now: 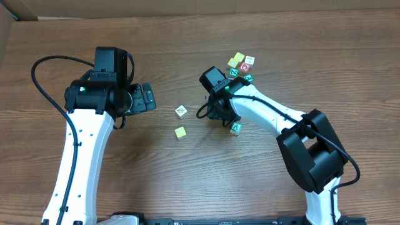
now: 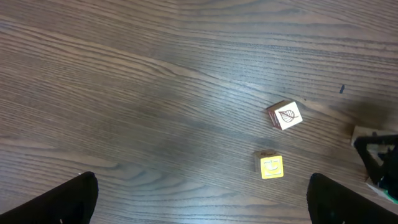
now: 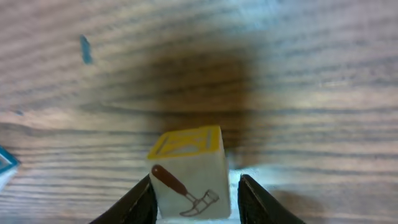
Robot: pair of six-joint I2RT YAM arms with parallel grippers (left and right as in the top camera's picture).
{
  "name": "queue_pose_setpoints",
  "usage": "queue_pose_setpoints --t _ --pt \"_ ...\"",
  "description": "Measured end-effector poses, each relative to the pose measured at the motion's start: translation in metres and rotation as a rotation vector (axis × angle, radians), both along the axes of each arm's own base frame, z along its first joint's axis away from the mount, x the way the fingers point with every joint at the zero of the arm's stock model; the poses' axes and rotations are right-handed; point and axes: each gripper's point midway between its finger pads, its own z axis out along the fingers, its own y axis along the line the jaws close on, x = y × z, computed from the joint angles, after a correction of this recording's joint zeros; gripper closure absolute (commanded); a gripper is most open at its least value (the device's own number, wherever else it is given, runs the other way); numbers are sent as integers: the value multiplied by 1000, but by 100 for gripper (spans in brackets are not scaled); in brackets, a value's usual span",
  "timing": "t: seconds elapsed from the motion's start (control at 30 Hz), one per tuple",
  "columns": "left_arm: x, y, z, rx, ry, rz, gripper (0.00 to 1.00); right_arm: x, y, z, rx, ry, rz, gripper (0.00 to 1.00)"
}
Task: Flip 3 blocks
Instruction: 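Grasp the hammer-picture block with the right gripper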
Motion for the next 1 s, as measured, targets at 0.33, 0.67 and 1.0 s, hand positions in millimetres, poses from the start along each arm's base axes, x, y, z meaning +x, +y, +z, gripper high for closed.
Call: queue_pose_setpoints --t 0.33,0.67,1.0 --pt "0 0 0 0 0 0 0 5 2 1 2 -24 29 42" --pt "0 0 0 0 0 0 0 15 11 4 23 -77 72 59" --pt "0 0 0 0 0 0 0 -12 9 -1 -13 12 105 62"
